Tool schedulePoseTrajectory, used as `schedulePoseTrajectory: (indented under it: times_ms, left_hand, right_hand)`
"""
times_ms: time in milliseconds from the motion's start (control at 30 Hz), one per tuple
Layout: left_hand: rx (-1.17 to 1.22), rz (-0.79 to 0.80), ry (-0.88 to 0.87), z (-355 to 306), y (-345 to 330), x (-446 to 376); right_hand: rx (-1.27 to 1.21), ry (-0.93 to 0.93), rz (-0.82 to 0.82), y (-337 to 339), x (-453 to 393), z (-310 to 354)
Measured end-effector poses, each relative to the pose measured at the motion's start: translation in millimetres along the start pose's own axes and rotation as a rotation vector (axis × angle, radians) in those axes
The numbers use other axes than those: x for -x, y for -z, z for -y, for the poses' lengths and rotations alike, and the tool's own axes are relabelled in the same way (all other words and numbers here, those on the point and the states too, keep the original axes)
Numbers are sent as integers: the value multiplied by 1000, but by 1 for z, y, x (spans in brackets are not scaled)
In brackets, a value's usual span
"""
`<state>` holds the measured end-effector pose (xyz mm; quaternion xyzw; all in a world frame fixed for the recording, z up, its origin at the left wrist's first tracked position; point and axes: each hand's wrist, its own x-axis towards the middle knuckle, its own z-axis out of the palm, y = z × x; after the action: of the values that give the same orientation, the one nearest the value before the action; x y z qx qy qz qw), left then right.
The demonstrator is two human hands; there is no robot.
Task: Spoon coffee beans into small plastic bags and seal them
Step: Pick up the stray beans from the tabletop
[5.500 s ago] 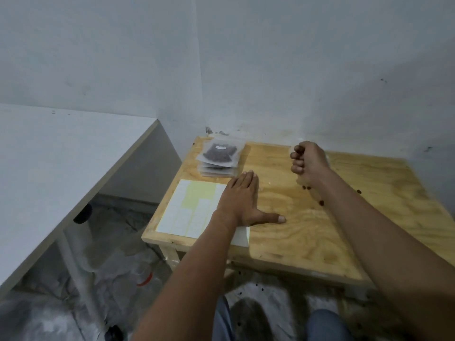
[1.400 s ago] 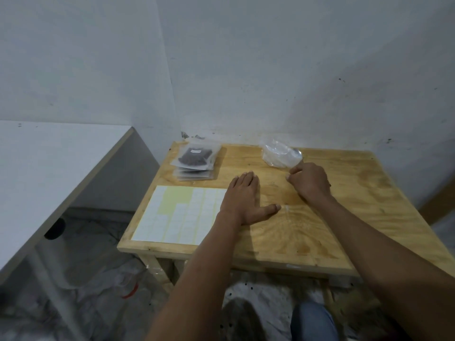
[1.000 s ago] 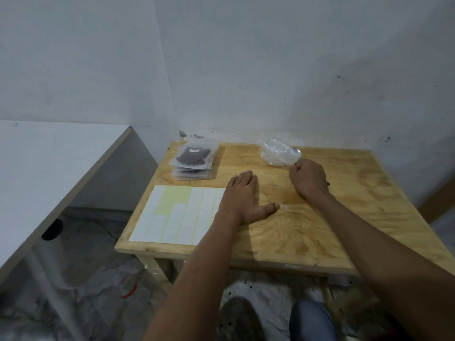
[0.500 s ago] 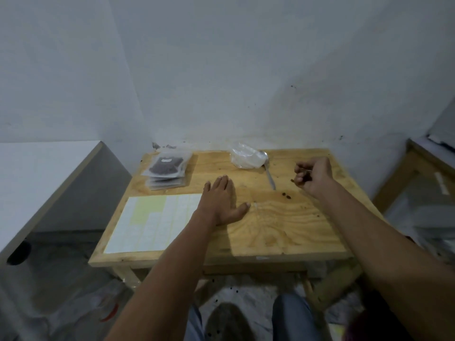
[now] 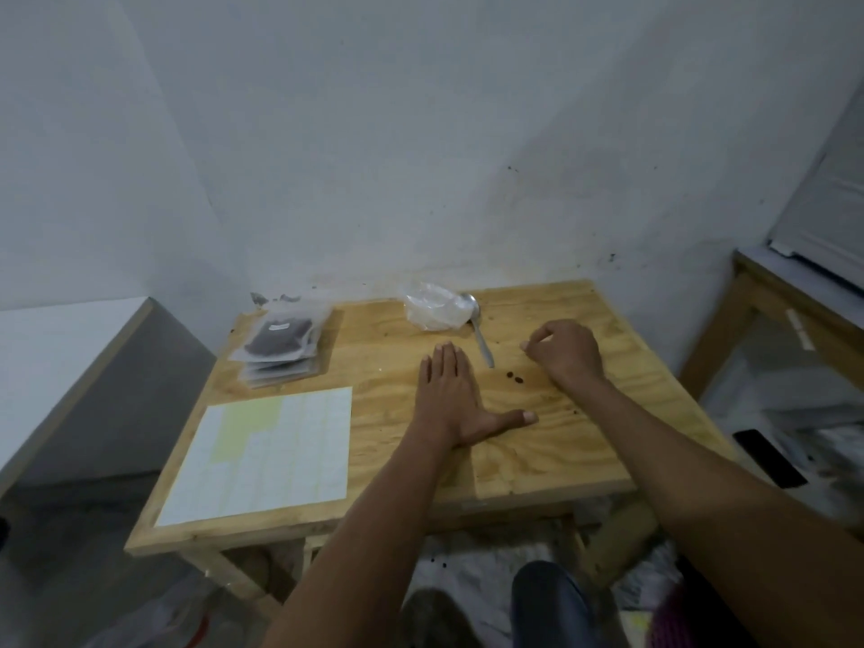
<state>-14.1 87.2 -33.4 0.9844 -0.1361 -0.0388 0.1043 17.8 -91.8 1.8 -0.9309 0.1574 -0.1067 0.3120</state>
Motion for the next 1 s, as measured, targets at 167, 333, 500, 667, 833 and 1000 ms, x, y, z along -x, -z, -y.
schedulePoseTrajectory:
  times_ms: [167,333,500,667,833,1000]
  left_hand:
    - [-14,-22,8,0,-3,-1]
    - [5,-30,7,1,-3,-2]
    - [12,-44,6,0,-3,0]
    - [7,-66,1,-1,-2,2]
    - [11,-39,11,0,0,2]
    - [9,-51,10,0,-1,1]
  right_hand:
    - [100,8,-21,-17,-6,5]
    - [264,41,-16,-32,-11,2]
    - [107,42,27,-25,-15,1]
    - [-1031,-431,40,-3,-17,14]
    - [-1628,-628,288,6,-17,3]
    - [-1306,-543,330,13,-12,-3]
